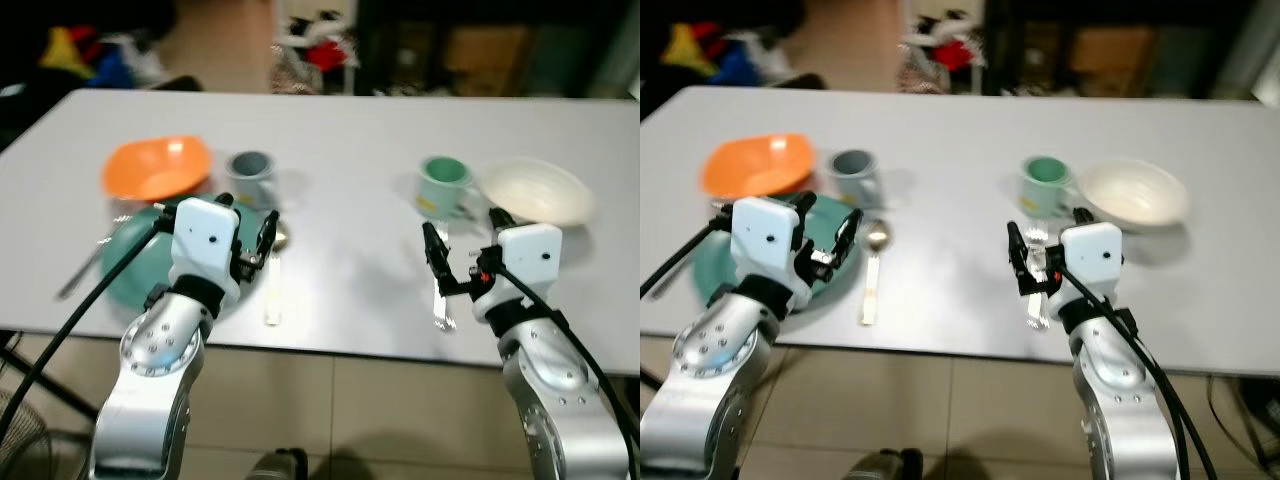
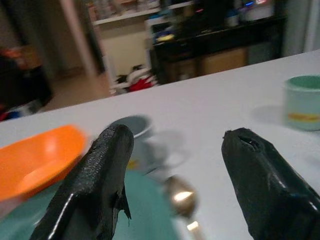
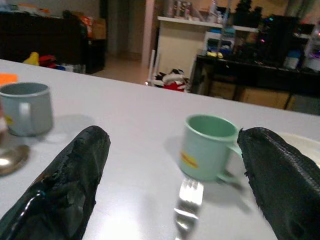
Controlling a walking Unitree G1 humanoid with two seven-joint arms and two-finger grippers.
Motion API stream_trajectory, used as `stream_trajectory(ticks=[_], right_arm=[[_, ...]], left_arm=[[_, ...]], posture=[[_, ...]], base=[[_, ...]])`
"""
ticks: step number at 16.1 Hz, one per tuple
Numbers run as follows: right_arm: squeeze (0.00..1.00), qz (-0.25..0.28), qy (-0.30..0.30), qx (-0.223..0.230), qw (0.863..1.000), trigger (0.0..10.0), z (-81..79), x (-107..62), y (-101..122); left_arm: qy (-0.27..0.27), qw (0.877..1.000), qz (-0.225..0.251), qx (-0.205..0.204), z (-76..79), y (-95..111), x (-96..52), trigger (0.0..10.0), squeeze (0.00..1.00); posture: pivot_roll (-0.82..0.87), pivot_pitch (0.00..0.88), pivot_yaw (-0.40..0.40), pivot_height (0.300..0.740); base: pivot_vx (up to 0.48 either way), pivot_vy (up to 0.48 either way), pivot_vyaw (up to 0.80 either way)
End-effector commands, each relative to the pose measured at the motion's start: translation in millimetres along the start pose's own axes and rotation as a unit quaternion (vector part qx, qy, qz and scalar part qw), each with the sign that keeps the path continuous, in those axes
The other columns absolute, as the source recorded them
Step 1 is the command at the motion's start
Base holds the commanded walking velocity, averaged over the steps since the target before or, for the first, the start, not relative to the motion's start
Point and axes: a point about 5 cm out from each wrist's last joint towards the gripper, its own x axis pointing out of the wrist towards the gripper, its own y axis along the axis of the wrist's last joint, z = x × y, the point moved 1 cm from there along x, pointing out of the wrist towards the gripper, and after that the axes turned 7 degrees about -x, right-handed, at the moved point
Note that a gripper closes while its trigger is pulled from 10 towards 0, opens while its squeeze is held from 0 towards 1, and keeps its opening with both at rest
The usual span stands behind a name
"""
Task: Setting the table
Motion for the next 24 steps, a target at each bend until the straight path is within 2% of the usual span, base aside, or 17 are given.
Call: stream_trajectory(ticks=[1,3,4,5,6,8,12,13,15,20,23,24], right_arm=[[0.06,0.012,0.002,0.009,1.000,10.0,2.4,-1.7,4.6],[0.08,0.007,0.027,0.020,0.999,10.0,5.2,-2.7,-3.7],[0.25,0.008,0.056,0.001,0.998,10.0,4.6,-4.2,-8.0],[0.26,0.013,0.068,-0.004,0.998,10.0,6.2,-5.2,-6.5],[0.24,0.021,0.053,0.015,0.998,10.0,9.6,-2.7,0.9],[0.25,0.035,0.061,0.037,0.997,10.0,-1.2,2.5,15.3],[0.25,0.003,0.032,0.079,0.996,10.0,-2.6,-0.9,4.5],[0.22,-0.003,0.029,0.082,0.996,10.0,-3.9,-1.7,4.1],[0.22,-0.005,0.023,0.089,0.996,10.0,-3.8,-2.2,4.9],[0.20,-0.011,0.016,0.093,0.995,10.0,-4.1,-0.8,6.7],[0.12,-0.016,0.048,0.090,0.995,10.0,-9.8,1.0,5.6],[0.06,-0.015,0.055,0.092,0.994,10.0,-11.0,1.9,5.7]], left_arm=[[0.021,1.000,-0.016,0.002,-5.0,-5.0,-7.0,10.0,0.00],[0.032,0.999,-0.027,-0.011,-6.6,-10.5,-7.6,10.0,0.00],[0.031,0.999,-0.022,-0.016,-7.2,-8.4,-2.9,10.0,0.00],[0.029,0.999,-0.018,-0.029,-7.5,-6.4,1.3,10.0,0.00],[0.017,0.999,-0.018,-0.021,-5.8,-7.4,2.9,10.0,0.00],[0.016,0.998,-0.049,-0.024,-6.1,-15.8,1.2,10.0,0.00],[0.009,0.999,-0.049,-0.004,-7.7,-13.4,-0.6,10.0,0.00],[0.004,0.999,-0.050,-0.007,-8.8,-14.1,2.4,10.0,0.00],[0.005,0.998,-0.056,-0.012,-11.1,-16.6,5.2,10.0,0.00],[0.015,0.998,-0.061,-0.017,-13.1,-16.4,1.8,10.0,0.00],[0.017,0.998,-0.060,-0.018,-12.7,-16.1,4.5,10.0,0.00],[0.018,0.998,-0.060,-0.017,-12.6,-16.0,4.3,10.0,0.00]], posture=[[0.13,0.000,0.028,0.740],[0.11,0.000,0.038,0.740],[0.10,0.000,0.044,0.740],[0.09,0.000,0.049,0.740],[0.08,0.000,0.053,0.740],[0.10,0.000,0.053,0.740],[0.09,0.000,0.065,0.740],[0.07,0.000,0.095,0.740],[0.06,0.000,0.104,0.740],[0.07,0.000,0.093,0.740],[0.07,0.000,0.083,0.740],[0.07,0.000,0.083,0.740]], base=[[0.000,0.000,0.80],[0.000,0.000,0.80],[0.000,0.000,0.80],[0.000,0.000,0.80],[0.000,0.000,0.80],[0.000,0.000,0.80],[0.000,0.000,0.80],[0.000,0.000,0.80],[0.000,0.000,0.80],[0.000,0.000,0.80],[0.000,0.201,0.27],[0.000,0.319,0.00]])
